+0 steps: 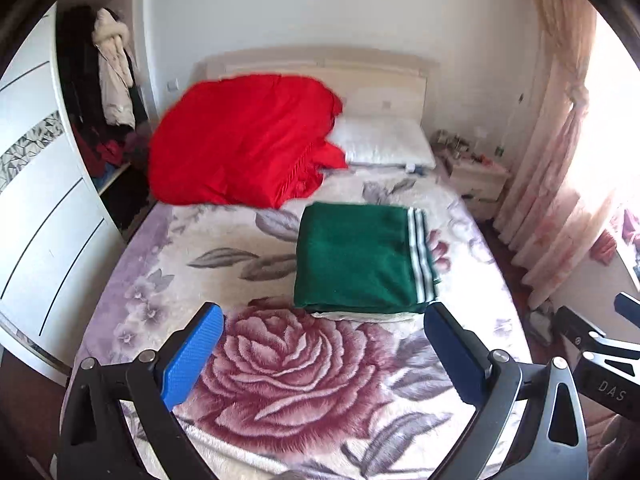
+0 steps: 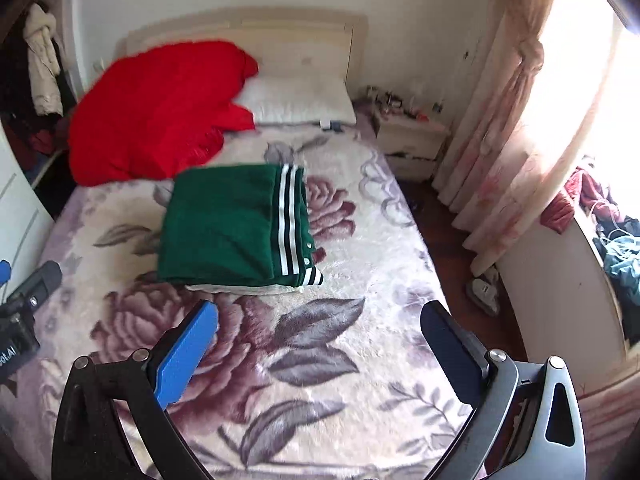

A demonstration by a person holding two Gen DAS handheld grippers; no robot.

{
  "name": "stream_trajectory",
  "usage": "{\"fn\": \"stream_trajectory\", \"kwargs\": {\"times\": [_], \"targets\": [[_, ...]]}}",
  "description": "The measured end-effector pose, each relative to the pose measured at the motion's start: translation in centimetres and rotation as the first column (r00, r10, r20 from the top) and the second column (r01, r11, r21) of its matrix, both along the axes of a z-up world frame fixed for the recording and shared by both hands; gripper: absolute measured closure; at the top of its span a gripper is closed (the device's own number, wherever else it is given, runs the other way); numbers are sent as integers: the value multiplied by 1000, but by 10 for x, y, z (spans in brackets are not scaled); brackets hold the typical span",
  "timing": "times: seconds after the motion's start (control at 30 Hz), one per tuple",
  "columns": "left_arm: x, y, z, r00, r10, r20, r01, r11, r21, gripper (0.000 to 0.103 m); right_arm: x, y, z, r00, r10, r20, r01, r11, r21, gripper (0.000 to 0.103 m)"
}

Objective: Fold large clothes

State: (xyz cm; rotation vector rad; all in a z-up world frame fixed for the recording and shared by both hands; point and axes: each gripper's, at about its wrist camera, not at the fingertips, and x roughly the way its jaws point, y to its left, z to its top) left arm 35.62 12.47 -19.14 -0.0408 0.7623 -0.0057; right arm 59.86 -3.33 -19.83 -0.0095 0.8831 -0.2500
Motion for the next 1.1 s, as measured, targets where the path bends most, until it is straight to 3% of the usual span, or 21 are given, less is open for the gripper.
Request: {"fn": "stream_trajectory", "kwargs": {"times": [0.23, 0.47, 0.8, 1.1], "targets": [[-82, -1, 61, 998, 13, 57, -15, 1000, 24, 1, -102, 0, 89, 995, -2, 97, 0, 1000, 17, 0], [-129, -8, 90, 995, 15, 103, -17, 1000, 15, 1, -174, -3, 145, 987, 30, 158, -32, 999, 9, 0], [-162, -18, 100, 987, 24, 159, -24, 1000, -1, 1, -238, -8, 188, 974, 50, 221, -47, 999, -16, 0], [-177, -24, 104, 980, 36, 194, -42, 999, 28, 0, -257, -13, 202, 964, 65, 258, -65, 998, -6, 0]]}}
